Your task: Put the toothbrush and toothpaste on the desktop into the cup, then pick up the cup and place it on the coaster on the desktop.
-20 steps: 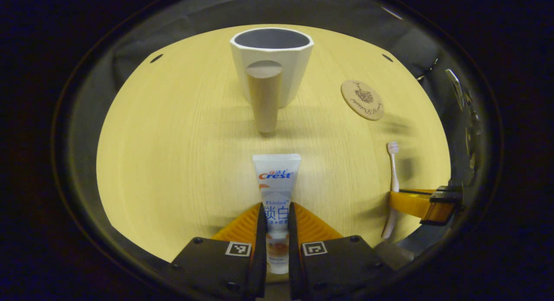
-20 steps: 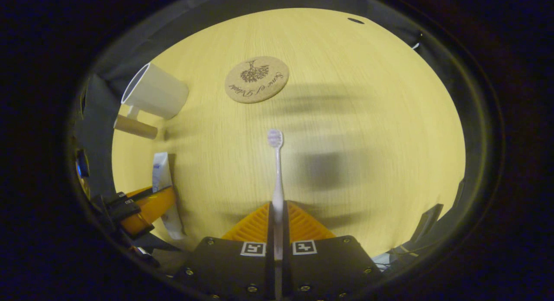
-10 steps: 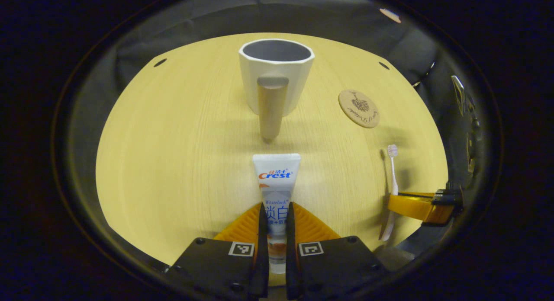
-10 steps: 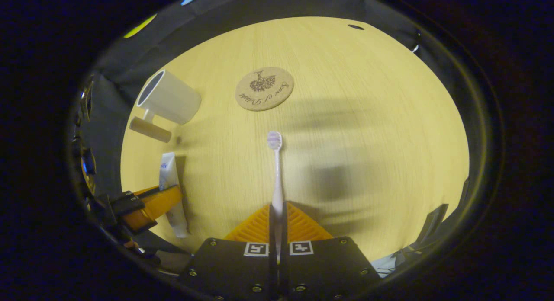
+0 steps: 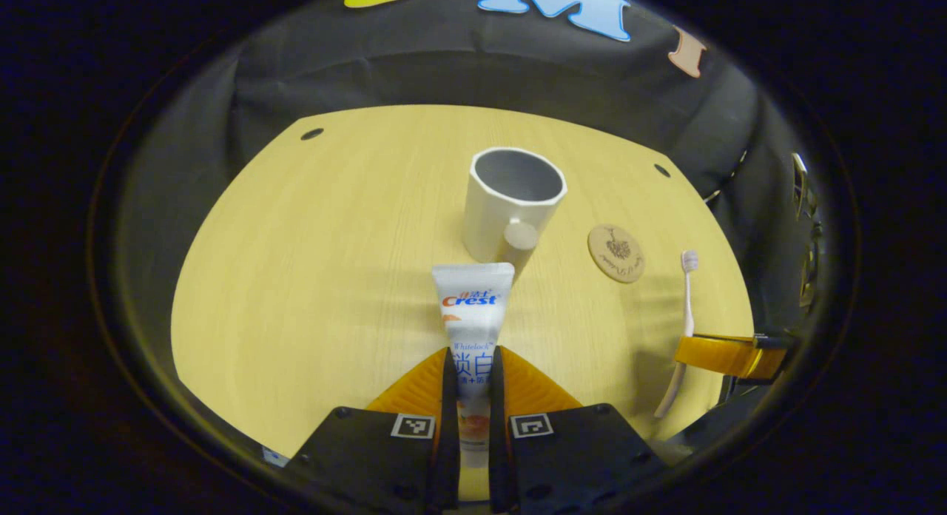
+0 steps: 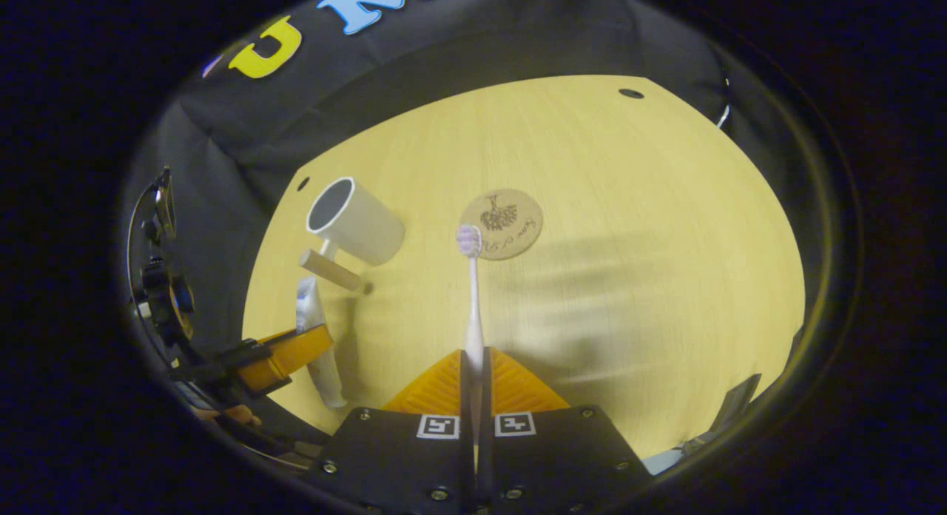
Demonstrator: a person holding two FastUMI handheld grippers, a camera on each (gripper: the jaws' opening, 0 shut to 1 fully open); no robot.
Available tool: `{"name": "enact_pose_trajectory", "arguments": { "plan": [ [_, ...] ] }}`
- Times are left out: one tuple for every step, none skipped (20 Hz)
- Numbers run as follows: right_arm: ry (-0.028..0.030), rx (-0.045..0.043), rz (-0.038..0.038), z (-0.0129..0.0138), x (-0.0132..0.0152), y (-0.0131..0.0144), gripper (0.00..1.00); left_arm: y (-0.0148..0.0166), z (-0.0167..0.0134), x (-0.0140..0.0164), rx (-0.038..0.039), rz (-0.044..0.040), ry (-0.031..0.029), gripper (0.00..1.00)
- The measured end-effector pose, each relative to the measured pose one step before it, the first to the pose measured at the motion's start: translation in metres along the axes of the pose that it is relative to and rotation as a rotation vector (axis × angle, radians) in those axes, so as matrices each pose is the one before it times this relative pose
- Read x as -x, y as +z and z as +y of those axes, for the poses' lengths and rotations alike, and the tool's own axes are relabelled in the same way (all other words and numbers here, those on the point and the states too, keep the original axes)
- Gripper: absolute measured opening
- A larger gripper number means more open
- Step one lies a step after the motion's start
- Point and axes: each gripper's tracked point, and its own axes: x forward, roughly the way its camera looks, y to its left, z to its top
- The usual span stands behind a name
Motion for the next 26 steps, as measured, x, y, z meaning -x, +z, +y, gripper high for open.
{"name": "enact_pose_trajectory", "arguments": {
  "plan": [
    [0.00336,0.00835,-0.01966,0.00387,0.00234,0.00587,0.03,0.0055,0.00126,0.00498,0.00859,-0.02438,-0.00453,0.23],
    [0.00737,0.00977,-0.01344,0.00323,0.00215,0.00578,0.03,0.00597,0.00288,0.0066,0.01026,-0.01969,-0.00608,0.23],
    [0.00393,0.00684,-0.01436,0.00278,0.0011,0.00448,0.03,0.00718,0.00053,0.00579,0.00919,-0.01976,-0.00728,0.23],
    [0.00575,0.00448,-0.01258,0.00215,0.00199,0.00475,0.03,0.00803,-0.00069,0.00479,0.00752,-0.02119,-0.00256,0.23],
    [0.00703,0.00384,-0.01251,0.00276,0.00129,0.0036,0.03,0.00687,0.0002,0.00324,0.00592,-0.02524,-0.00281,0.23],
    [0.00482,0.0029,-0.01472,0.00194,0.0011,0.00492,0.03,0.00883,0.00017,0.0031,0.00348,-0.02858,-0.00063,0.23],
    [0.00415,0.005,-0.01294,0.00235,0.0005,0.00362,0.03,0.00974,0.00029,0.00251,0.00265,-0.02894,0.00233,0.24],
    [0.00318,0.00489,-0.01152,0.0014,0.00142,0.0031,0.03,0.01072,0.00068,0.00207,0.00398,-0.03208,-0.00264,0.24],
    [0.00465,0.00603,-0.01414,0.0012,0.00119,0.00375,0.03,0.00676,0.00133,0.00227,0.00754,-0.03033,-0.00116,0.23],
    [0.00751,0.00486,-0.0113,0.00092,0.00222,0.00237,0.04,0.01011,0.00088,0.00159,0.01185,-0.02912,-0.00269,0.23],
    [0.00778,0.00556,-0.01215,0.00288,0.00104,0.00195,0.04,0.01105,0.00132,-0.00042,0.01373,-0.02948,-0.00421,0.22],
    [0.00465,0.00515,-0.00928,0.00153,0.00174,0.00293,0.03,0.00863,0.00026,-0.00148,0.01383,-0.02606,-0.00328,0.23],
    [0.00456,0.00371,-0.00953,0.00215,0.0015,0.00204,0.04,0.00942,0.00013,-0.00224,0.01201,-0.02259,-0.00405,0.23],
    [0.00743,0.00152,-0.01188,0.00272,0.00143,0.00334,0.04,0.00852,0.00076,-0.00112,0.01024,-0.02012,-0.00226,0.23],
    [0.00761,0.00102,-0.01074,0.00237,0.00117,0.00203,0.04,0.0083,0.00141,0.00035,0.00868,-0.02345,-0.00195,0.23],
    [0.0093,0.00221,-0.01696,0.00214,0.00175,0.00466,0.04,0.00895,0.00056,0.00041,0.00521,-0.02256,-0.00463,0.24],
    [0.00887,0.00452,-0.01587,0.00226,0.00059,0.00322,0.03,0.01026,-0.00009,0.00106,0.00549,-0.02511,-0.0046,0.23],
    [0.00652,0.00366,-0.01771,0.00159,0.00054,0.0048,0.03,0.01072,-0.00174,-0.00091,0.00481,-0.02812,-0.00776,0.23],
    [0.01002,-0.00069,-0.01125,0.00317,0.00054,0.00256,0.03,0.00775,-0.00211,-0.00529,0.004,-0.03014,-0.01211,0.23],
    [0.01201,-0.00556,-0.01305,0.00385,0.00123,0.00338,0.04,0.0075,-0.00275,-0.00545,0.0052,-0.02582,-0.01129,0.23],
    [0.0108,-0.00276,-0.00814,0.00299,0.00107,0.00234,0.04,0.00866,-0.00385,-0.00392,0.00495,-0.02638,-0.01205,0.22],
    [0.00379,0.00361,-0.01044,0.00211,0.00039,0.00212,0.04,0.00826,-0.00452,-0.0042,0.00643,-0.02395,-0.01234,0.23],
    [-0.0035,0.01126,-0.00541,-0.00026,0.00109,0.0002,0.04,0.00575,-0.00292,-0.006,0.00532,-0.02359,-0.01458,0.23],
    [-0.00445,0.01382,-0.0061,-0.00024,0.00155,0.00086,0.04,0.0048,-0.00453,-0.00535,0.0022,-0.01762,-0.01439,0.23],
    [-0.00435,0.01126,-0.00519,0.00132,0.00005,0.00035,0.04,0.00364,-0.0043,-0.00458,0.00181,-0.01458,-0.01163,0.22],
    [0.00211,0.00772,-0.00369,0.00156,0.00105,0.0001,0.03,0.00457,-0.00416,-0.00566,0.00064,-0.01225,-0.0146,0.22]
  ]
}}
